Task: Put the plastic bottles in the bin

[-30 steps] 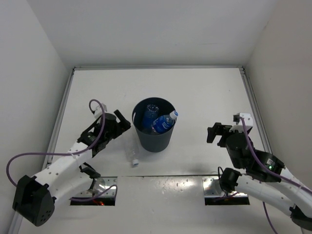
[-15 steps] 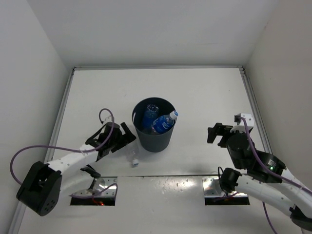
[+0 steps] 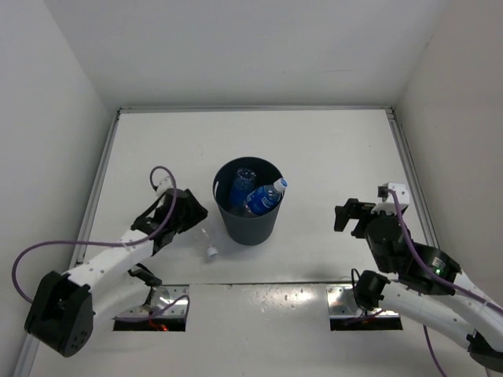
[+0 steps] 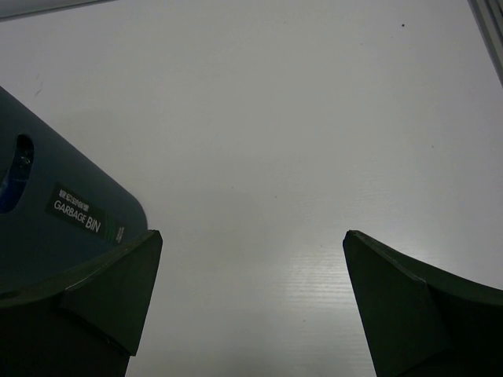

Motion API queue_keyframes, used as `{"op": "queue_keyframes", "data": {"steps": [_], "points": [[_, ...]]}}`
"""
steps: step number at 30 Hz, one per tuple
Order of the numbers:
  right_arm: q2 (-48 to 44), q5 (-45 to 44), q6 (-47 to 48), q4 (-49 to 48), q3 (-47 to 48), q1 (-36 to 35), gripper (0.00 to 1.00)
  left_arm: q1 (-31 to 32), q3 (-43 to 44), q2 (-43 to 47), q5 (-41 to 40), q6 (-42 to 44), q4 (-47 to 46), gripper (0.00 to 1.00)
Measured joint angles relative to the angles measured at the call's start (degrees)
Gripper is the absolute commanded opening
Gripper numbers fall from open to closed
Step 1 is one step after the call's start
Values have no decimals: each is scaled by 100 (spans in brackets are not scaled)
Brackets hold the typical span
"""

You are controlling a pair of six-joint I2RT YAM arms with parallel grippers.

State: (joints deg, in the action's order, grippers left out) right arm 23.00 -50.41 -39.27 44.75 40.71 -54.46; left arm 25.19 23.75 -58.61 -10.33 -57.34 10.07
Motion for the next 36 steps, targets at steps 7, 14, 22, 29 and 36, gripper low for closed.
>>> {"op": "queue_keyframes", "data": {"steps": [7, 14, 22, 29, 36], "points": [[133, 35, -2, 7, 0, 0, 100, -173, 1766, 837, -1523, 385, 1132, 51], [179, 61, -2, 37, 0, 0, 100, -195, 4113, 728, -2796, 1453, 1421, 49], [286, 90, -2, 42, 0, 0, 100, 387, 4806, 490, -2828, 2247, 756, 48], [306, 96, -2, 57, 0, 0, 100, 1799, 4730, -44, -2922, 3077, 155, 48], [323, 94, -39, 59, 0, 0, 100, 2643, 4690, -321, -3366, 3792, -323, 48]]}}
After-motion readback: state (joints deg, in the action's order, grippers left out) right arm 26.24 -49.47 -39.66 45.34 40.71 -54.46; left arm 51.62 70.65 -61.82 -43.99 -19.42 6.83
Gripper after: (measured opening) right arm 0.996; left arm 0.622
